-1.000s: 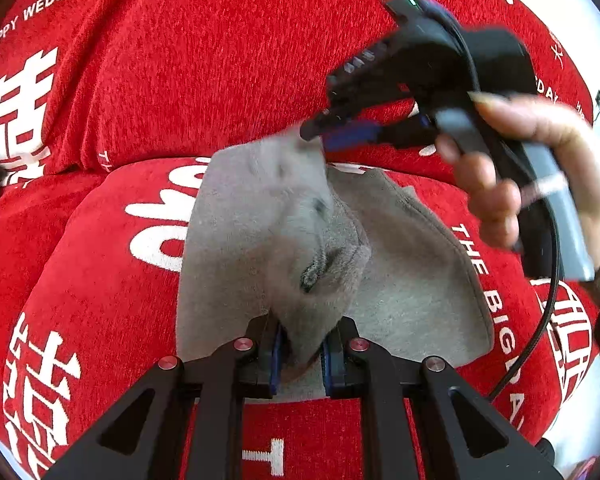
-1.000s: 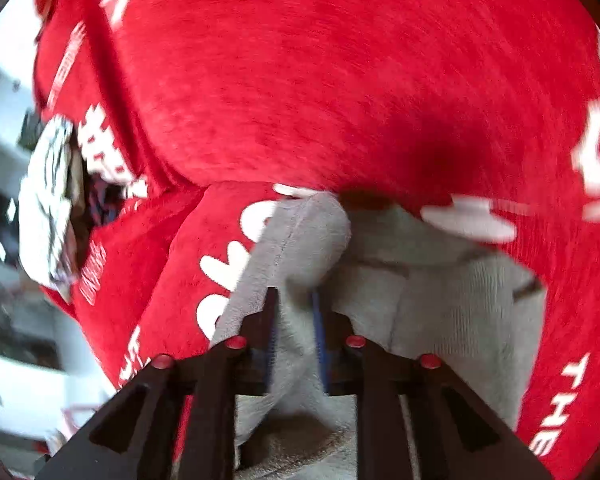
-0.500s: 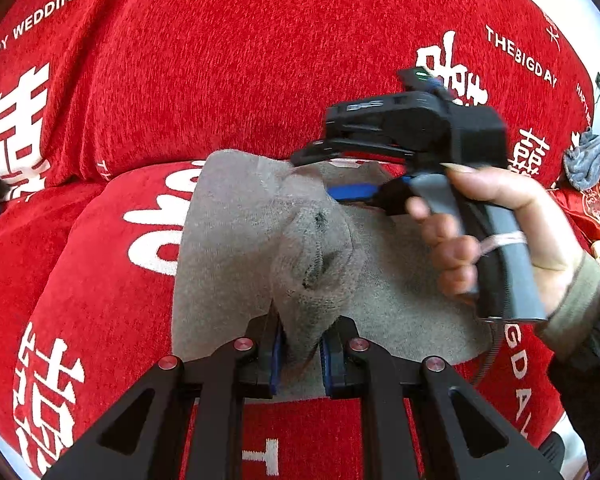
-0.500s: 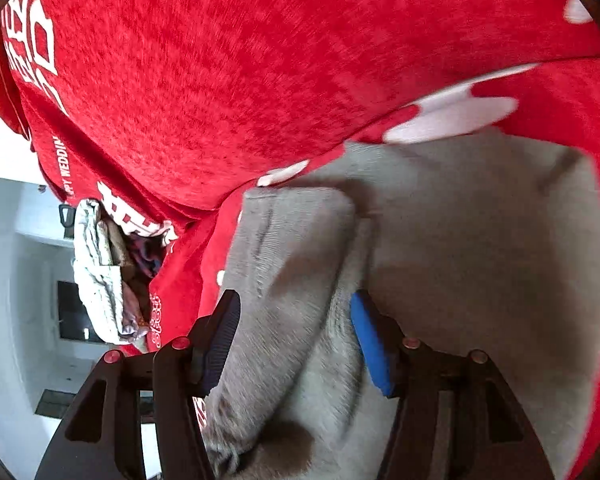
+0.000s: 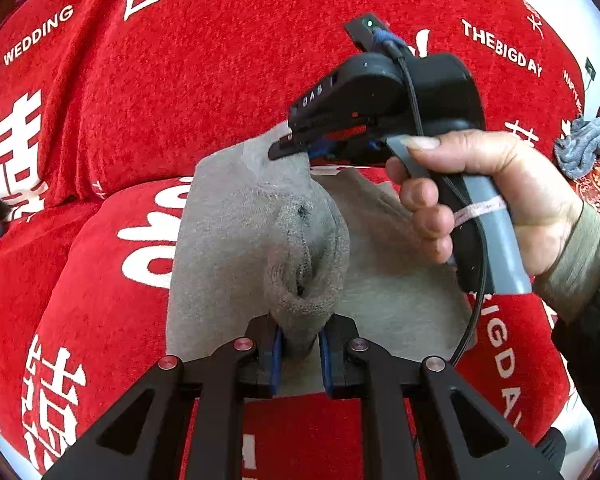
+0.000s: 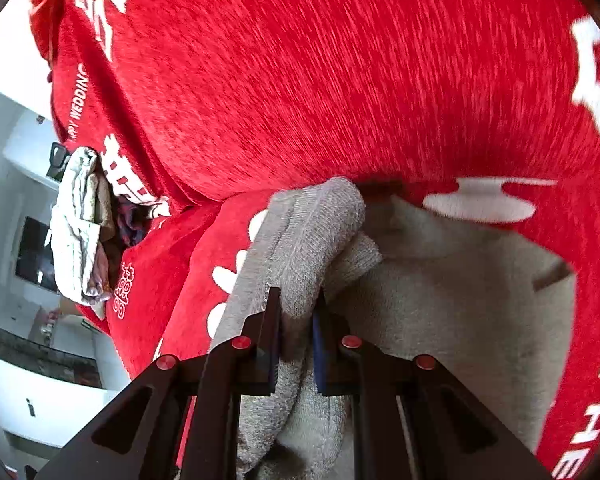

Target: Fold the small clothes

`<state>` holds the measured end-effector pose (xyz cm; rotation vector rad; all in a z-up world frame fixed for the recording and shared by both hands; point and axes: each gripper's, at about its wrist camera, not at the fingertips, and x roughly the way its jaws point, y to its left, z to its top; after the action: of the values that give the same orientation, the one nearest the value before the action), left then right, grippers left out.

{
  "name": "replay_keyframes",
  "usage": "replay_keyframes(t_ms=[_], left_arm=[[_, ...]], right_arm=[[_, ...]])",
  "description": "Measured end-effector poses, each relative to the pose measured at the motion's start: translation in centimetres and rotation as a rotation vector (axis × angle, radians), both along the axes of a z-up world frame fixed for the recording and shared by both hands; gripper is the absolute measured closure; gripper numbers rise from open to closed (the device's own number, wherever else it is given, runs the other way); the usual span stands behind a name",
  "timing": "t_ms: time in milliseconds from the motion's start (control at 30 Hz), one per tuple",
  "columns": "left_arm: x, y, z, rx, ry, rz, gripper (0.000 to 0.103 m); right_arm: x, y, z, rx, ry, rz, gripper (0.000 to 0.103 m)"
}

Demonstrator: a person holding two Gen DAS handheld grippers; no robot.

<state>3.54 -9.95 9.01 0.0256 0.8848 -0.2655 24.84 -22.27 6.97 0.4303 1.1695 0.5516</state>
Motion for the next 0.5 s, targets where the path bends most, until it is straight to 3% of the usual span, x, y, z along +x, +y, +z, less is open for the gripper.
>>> replay_keyframes(t_ms=[500], left_arm=[[-0.9, -3.7, 2.5, -0.006, -0.037, -0.069, 0.087]], right_arm=[[-0.8, -3.6, 4.2, -0.040, -0.077, 0.008, 0.089]])
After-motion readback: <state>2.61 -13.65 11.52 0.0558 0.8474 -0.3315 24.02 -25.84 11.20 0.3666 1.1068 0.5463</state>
